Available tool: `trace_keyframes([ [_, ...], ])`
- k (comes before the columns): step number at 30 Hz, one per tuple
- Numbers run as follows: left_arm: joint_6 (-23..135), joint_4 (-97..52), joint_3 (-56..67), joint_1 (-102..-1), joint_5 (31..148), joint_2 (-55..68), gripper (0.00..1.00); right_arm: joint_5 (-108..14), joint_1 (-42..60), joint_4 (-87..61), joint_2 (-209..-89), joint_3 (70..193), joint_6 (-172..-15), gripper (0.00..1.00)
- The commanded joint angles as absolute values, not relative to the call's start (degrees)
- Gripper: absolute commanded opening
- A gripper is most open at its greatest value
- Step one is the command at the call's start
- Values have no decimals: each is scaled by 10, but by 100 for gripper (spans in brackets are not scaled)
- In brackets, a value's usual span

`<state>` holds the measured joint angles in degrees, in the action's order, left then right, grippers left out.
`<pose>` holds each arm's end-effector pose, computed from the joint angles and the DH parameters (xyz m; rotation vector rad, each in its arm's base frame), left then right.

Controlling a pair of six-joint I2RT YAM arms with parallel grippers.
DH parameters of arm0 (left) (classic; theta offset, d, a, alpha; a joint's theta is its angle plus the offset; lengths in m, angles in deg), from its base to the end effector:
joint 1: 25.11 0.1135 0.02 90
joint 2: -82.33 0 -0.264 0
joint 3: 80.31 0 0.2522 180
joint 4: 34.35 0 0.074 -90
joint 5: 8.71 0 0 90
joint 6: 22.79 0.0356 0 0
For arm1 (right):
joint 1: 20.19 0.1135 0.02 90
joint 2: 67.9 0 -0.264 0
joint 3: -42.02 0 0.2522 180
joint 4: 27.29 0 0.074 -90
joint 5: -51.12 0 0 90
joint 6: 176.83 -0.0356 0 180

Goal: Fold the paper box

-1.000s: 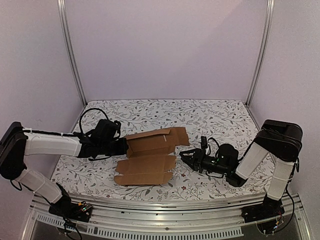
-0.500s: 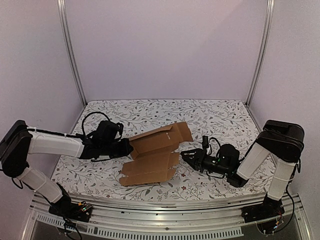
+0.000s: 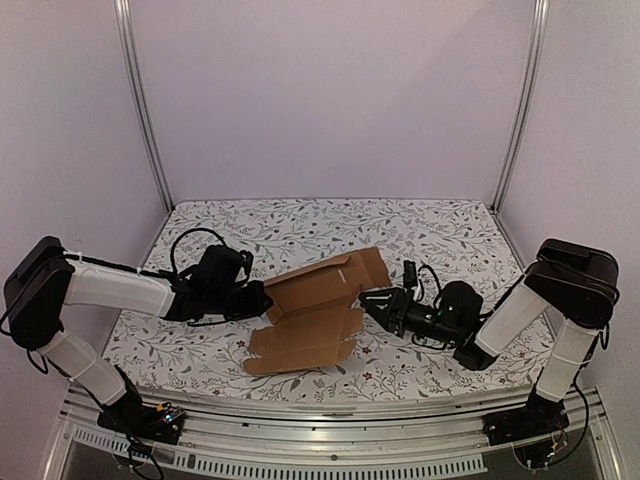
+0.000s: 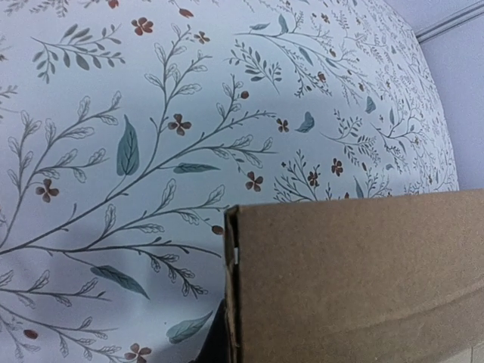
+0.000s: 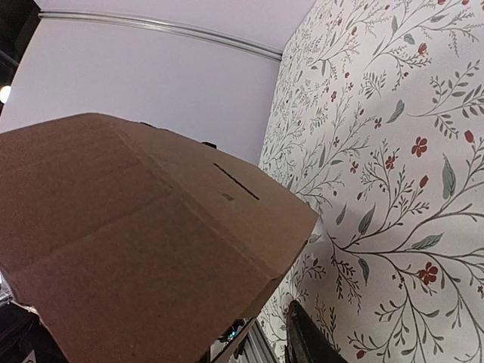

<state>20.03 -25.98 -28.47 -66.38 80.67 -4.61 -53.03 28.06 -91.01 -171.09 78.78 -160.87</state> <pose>0.2196 -0.1922 0.1567 -0.1323 2.4516 -0.7267 0.1863 0.2218 0.1342 0.2104 1.9551 1.7482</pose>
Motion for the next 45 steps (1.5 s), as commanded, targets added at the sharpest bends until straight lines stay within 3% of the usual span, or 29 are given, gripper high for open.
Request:
trace_keyframes([
  [1, 198, -277, -274, -675, 822, -54, 0, -538, 283, -941, -1713, 807, -1599, 32],
  [31, 251, -253, -223, -709, 801, -40, 0, -548, 292, -940, -1768, 826, -1634, 13],
  [45, 261, -237, -240, -694, 772, -27, 0, -522, 291, -940, -1733, 769, -1614, 11],
])
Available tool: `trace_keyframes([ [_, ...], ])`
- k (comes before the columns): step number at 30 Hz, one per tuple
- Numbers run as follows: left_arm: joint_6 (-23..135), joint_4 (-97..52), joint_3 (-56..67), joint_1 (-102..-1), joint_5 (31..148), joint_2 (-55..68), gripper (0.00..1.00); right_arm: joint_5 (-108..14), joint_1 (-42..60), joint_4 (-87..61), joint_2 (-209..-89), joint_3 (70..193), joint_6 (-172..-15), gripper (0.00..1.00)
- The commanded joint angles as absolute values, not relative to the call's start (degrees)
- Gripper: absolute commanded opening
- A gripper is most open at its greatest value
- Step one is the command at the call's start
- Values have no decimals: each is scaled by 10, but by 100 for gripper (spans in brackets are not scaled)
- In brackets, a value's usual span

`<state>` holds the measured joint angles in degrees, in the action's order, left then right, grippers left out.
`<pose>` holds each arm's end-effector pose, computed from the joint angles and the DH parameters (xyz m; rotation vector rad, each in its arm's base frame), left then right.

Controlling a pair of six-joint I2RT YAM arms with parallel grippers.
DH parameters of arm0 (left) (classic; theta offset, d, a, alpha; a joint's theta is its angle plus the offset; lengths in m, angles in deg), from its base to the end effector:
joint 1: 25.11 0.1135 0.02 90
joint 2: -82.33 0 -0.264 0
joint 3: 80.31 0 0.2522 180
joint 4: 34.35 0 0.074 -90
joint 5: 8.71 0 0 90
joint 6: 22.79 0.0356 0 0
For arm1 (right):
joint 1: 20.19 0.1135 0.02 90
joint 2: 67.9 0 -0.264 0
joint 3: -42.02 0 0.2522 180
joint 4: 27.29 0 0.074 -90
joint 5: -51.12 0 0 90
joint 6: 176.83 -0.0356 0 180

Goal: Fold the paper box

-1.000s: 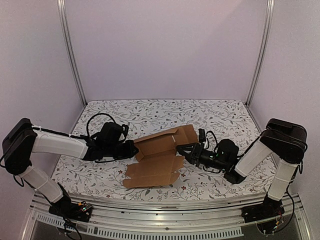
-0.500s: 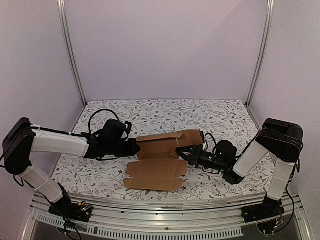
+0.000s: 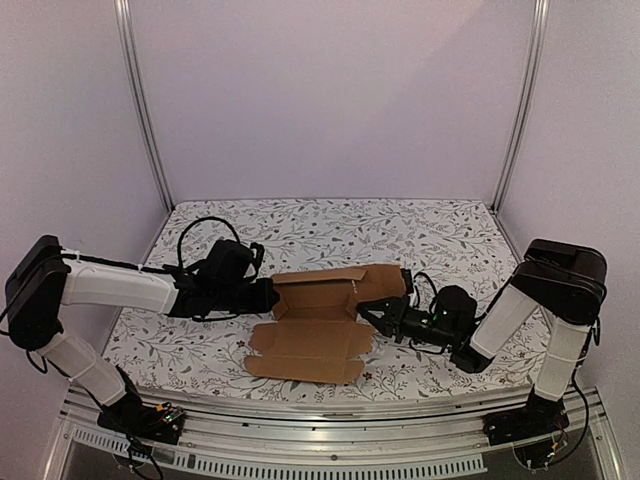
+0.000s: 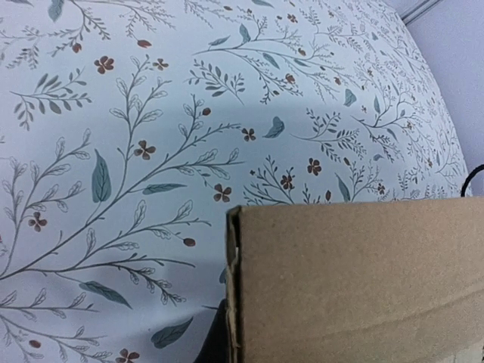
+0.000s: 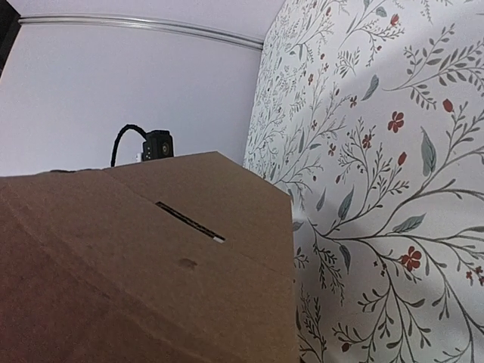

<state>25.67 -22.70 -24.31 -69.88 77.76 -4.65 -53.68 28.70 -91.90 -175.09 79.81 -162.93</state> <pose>0.2166 -0.2118 0.1731 0.0354 2.4150 -0.6703 0.1870 0.2281 0.1206 0.2397 2.0125 1.7623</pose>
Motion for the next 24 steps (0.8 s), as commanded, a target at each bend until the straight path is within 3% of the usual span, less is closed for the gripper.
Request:
trace_keyframes([
  [1, 258, -239, -244, -690, 773, -25, 0, -521, 291, -940, -1730, 762, -1612, 11],
  [24, 282, -238, -210, -678, 770, -50, 0, -538, 292, -941, -1735, 634, -1574, 10],
])
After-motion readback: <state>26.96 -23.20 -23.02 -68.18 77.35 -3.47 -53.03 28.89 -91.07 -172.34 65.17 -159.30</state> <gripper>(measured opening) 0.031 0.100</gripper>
